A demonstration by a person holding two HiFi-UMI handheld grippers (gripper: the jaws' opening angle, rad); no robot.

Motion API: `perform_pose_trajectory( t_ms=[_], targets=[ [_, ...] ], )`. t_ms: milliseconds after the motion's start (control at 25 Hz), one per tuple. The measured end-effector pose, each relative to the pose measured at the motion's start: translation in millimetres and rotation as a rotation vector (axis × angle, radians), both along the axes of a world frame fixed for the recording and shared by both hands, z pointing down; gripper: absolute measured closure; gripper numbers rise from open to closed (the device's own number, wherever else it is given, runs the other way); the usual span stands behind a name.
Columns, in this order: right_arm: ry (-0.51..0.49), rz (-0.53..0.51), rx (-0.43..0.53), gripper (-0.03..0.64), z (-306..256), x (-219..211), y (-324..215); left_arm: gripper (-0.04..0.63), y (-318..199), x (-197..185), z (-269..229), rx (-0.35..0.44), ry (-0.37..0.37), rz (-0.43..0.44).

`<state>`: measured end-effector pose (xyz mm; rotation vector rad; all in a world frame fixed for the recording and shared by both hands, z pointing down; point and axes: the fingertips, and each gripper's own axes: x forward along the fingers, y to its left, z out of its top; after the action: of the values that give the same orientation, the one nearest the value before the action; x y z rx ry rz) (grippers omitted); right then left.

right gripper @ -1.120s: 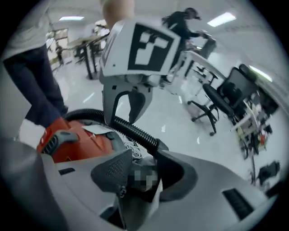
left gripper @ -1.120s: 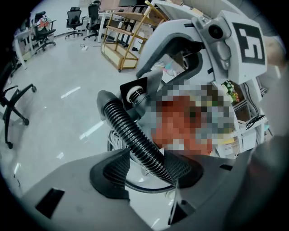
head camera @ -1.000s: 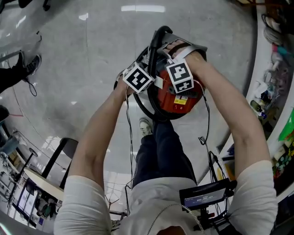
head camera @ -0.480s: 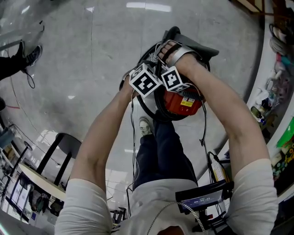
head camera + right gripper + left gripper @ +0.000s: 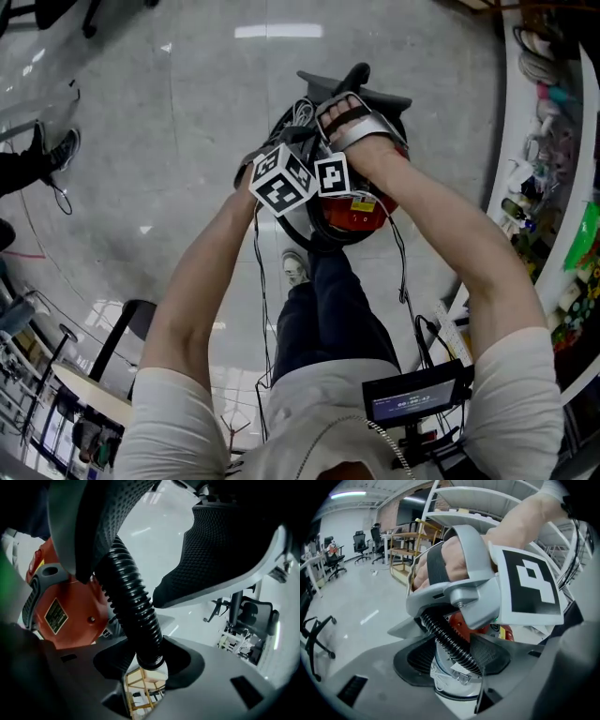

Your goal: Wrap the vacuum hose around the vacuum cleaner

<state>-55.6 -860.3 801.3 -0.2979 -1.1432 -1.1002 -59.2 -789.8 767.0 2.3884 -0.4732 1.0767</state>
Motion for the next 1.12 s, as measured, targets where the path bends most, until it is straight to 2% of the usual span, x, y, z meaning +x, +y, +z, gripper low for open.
perform_pose_trajectory(
  t_ms=[160,320,480,600,720,800,1000,1120],
  targets=[
    [0.078,0.058,0.072,0.434,-21,31,-6,0.366,1,26,-19,0.060,0.032,0.090],
    [0.107,0.243,-0.005,0.434,-14,71,13,0.367,3,51,-29,0.074,0.055,0.147],
    [0.140,0.380,-0.032,0.436,-14,109,17,0.367,5,74,-31,0.082,0.065,0.192],
    [0.117,0.469,-0.054,0.436,-9,123,17,0.367,5,82,-29,0.069,0.054,0.203],
    [0.045,0.586,-0.147,0.434,2,122,27,0.367,4,79,-23,0.052,0.025,0.191],
    [0.001,0.618,-0.187,0.433,10,116,33,0.367,5,75,-19,0.040,0.016,0.177],
    [0.021,0.622,-0.213,0.430,7,116,31,0.367,5,73,-17,0.025,0.028,0.135],
    [-0.027,0.630,-0.247,0.423,5,115,31,0.367,6,70,-18,0.024,0.025,0.135]
  ],
)
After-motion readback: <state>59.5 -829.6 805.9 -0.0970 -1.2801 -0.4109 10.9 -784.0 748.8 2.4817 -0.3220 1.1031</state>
